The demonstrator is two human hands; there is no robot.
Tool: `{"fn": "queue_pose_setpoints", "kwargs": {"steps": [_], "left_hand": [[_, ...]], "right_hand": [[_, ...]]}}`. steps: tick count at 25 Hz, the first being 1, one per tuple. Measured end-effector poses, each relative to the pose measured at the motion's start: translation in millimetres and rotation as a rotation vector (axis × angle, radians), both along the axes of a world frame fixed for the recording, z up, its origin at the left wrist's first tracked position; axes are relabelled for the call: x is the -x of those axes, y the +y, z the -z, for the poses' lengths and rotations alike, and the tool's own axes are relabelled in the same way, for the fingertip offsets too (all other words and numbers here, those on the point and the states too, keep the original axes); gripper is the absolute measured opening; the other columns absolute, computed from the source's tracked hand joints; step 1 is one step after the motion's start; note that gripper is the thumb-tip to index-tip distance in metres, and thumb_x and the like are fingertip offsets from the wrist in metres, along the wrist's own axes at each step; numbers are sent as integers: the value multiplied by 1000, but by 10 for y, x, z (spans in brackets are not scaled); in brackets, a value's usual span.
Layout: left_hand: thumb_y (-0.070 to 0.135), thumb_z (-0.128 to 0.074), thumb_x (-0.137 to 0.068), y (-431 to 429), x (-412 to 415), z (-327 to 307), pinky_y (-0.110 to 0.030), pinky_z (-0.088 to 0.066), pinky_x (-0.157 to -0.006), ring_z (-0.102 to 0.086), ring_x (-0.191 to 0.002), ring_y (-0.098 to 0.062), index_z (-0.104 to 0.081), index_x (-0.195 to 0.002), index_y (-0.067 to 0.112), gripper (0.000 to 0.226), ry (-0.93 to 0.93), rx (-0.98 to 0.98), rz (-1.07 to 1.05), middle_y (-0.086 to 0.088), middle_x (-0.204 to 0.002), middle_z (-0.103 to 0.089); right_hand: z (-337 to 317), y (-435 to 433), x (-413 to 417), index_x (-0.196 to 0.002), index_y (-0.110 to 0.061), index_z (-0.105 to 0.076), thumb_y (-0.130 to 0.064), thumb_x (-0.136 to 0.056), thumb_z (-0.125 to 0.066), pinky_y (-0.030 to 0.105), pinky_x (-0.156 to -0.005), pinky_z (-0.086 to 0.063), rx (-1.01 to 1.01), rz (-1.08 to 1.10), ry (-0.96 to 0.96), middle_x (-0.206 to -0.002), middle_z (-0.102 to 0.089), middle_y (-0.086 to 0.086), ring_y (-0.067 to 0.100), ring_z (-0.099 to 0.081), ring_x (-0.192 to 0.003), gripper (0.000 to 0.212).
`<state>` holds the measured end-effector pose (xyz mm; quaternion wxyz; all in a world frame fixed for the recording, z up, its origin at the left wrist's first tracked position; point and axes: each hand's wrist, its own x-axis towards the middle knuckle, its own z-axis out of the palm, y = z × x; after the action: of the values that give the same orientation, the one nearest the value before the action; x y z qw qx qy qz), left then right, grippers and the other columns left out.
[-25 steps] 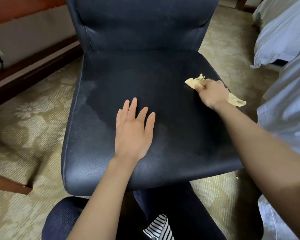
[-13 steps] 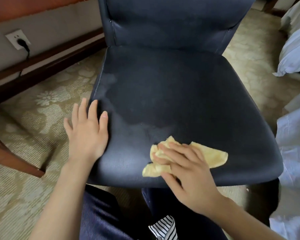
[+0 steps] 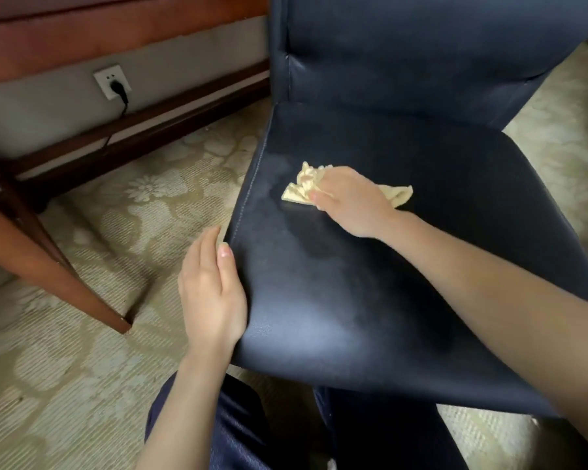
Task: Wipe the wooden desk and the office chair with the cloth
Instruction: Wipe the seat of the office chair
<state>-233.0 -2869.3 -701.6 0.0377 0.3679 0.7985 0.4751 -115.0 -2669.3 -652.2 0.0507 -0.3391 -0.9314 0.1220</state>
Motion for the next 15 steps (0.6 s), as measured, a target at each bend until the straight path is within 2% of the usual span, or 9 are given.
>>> {"fn": "queue_pose_setpoints", "kwargs": {"steps": [4, 8, 12, 15], "left_hand": [[40, -16, -95, 5, 17, 34, -38, -30, -110, -43, -128, -18, -51, -133, 8, 60, 17, -19, -10, -6, -135, -53], [42, -14, -93, 17, 18, 22, -32, -31, -107, -45, -125, -17, -52, -131, 11, 62, 20, -43, -49, -3, -133, -54], [43, -11, -93, -1, 37, 37, -35, -33, -106, -46, -124, -16, -54, -131, 12, 65, -1, -62, -86, -3, -132, -55], [44, -10, -92, -17, 36, 48, -38, -31, -107, -45, -125, -17, -53, -131, 13, 66, -16, -67, -109, -3, -132, -55]], "right_hand": [[58, 320, 644, -72, -16, -38, -29, -98, -34, 35, -68, -35, -33, 82, 25, -89, -47, 4, 25, -48, -85, 30], [36, 360, 953, -84, -19, -50, -29, -97, -32, 35, -68, -33, -126, 161, -4, -90, -49, 2, 24, -49, -84, 25], [-2, 33, 843, -78, -19, -48, -28, -98, -35, 40, -72, -42, -148, -99, 11, -90, -54, 2, 23, -54, -84, 26], [27, -326, 585, -75, -11, -57, -24, -96, -46, 40, -77, -39, -103, -271, 111, -87, -57, 3, 25, -54, -86, 27]]}}
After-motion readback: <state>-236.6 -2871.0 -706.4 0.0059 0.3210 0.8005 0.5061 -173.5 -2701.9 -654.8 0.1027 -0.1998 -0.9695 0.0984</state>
